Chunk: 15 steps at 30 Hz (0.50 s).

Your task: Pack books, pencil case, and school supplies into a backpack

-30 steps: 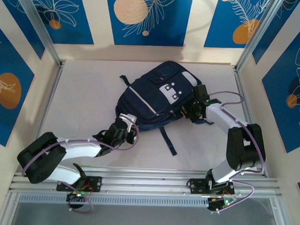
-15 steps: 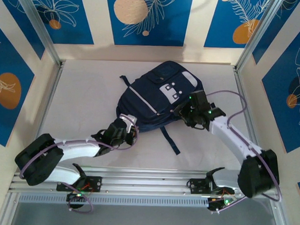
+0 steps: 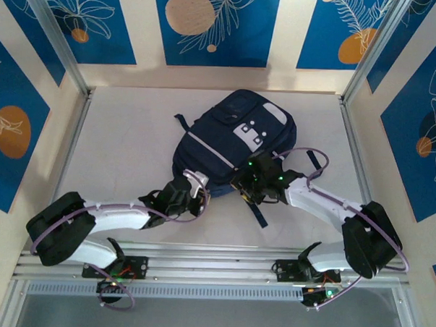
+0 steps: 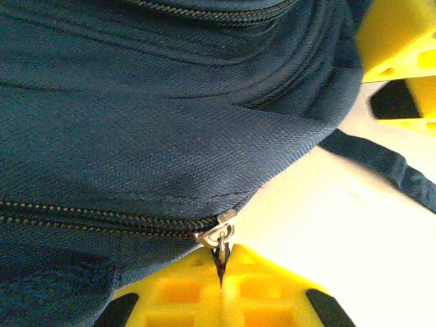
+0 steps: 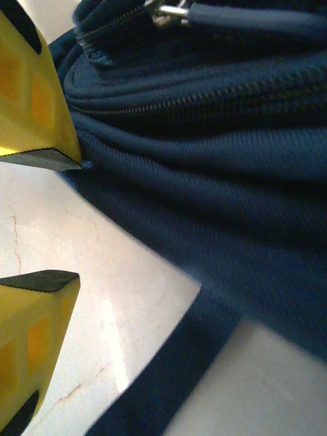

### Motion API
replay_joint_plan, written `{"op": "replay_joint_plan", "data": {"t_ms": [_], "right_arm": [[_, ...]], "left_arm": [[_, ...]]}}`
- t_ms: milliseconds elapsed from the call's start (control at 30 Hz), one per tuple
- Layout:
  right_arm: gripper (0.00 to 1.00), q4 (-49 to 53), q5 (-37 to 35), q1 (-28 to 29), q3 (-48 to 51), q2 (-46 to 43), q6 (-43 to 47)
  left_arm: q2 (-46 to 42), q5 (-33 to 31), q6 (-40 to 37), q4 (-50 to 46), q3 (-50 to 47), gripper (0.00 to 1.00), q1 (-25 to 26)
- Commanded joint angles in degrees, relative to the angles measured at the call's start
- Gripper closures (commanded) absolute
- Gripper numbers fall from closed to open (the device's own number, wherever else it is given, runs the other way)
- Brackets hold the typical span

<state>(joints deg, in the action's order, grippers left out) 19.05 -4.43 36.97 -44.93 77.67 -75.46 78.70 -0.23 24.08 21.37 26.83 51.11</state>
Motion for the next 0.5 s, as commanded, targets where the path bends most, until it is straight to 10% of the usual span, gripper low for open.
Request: {"op": "replay_joint_plan", "data": {"t_ms": [0, 467], "right_arm": [[0.55, -2.44, -1.08, 1.97, -3.40, 2.04, -1.32], [0.63, -4.26, -4.01, 6.37, -2.27, 0.78, -3.51]], "left_arm": [[0.57, 1.65, 0.41, -0.01, 2.04, 1.00, 2.29], [2.75, -0.71, 0.90, 1.05, 2.73, 1.00, 5.32]]}}
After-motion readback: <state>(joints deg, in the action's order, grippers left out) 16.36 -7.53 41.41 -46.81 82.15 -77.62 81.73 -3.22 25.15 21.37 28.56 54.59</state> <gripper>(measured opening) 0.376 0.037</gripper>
